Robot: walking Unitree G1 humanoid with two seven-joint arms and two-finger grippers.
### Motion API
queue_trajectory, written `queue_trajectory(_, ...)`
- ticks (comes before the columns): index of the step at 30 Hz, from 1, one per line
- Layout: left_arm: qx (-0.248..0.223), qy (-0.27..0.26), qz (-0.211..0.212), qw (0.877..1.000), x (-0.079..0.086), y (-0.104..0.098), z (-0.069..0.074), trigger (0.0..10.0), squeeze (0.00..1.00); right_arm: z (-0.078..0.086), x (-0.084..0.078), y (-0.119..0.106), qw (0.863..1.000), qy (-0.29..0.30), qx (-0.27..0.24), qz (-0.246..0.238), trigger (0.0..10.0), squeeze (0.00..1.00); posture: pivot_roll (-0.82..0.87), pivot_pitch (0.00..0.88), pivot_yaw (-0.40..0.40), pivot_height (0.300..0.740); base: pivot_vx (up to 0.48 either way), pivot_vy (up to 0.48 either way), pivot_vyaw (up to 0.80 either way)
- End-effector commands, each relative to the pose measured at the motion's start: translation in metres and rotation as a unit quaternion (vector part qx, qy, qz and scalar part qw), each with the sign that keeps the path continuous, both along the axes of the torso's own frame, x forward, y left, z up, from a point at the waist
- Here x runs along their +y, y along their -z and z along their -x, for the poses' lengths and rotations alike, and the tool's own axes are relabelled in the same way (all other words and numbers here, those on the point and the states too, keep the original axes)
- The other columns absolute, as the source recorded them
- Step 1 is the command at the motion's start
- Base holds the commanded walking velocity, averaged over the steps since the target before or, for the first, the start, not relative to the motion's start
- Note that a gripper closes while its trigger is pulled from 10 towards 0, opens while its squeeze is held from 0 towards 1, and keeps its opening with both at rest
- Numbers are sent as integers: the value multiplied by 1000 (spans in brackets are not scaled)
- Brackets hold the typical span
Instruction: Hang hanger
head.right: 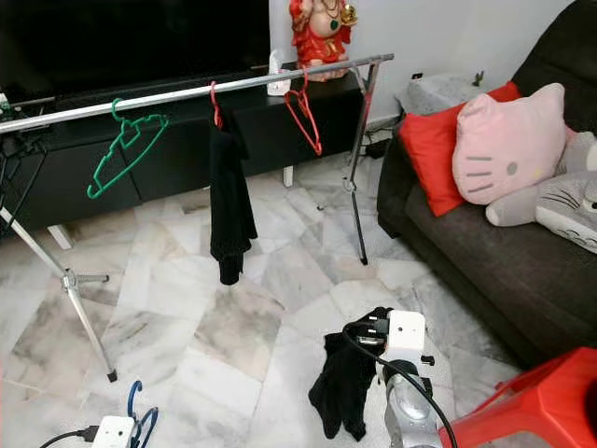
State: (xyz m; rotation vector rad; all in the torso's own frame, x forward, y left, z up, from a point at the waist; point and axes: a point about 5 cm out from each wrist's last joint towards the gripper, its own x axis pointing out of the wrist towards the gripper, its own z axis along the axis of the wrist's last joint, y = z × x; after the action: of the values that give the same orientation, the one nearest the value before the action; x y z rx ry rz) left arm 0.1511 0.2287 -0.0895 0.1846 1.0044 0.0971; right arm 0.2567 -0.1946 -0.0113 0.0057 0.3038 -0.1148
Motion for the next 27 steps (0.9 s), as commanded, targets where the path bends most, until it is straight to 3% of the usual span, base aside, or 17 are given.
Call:
queue_trajectory(1,6,4,0,1000,0,1,1,10000,0,-3,-3,-4,1000,3,-7,4,10000,0,-80,0,-10,740,0,0,0)
queue_trajectory(19,5,0,2,1000,-1,1,1,10000,0,-1,-3,-1,1000,1,0,1,10000,0,-79,0,-12,740,0,0,0)
queue_trajectory(27,4,-1,1,1000,0,0,1,10000,0,-1,-2,0,1000,-3,7,2,10000,0,-76,0,-12,740,-264,0,0)
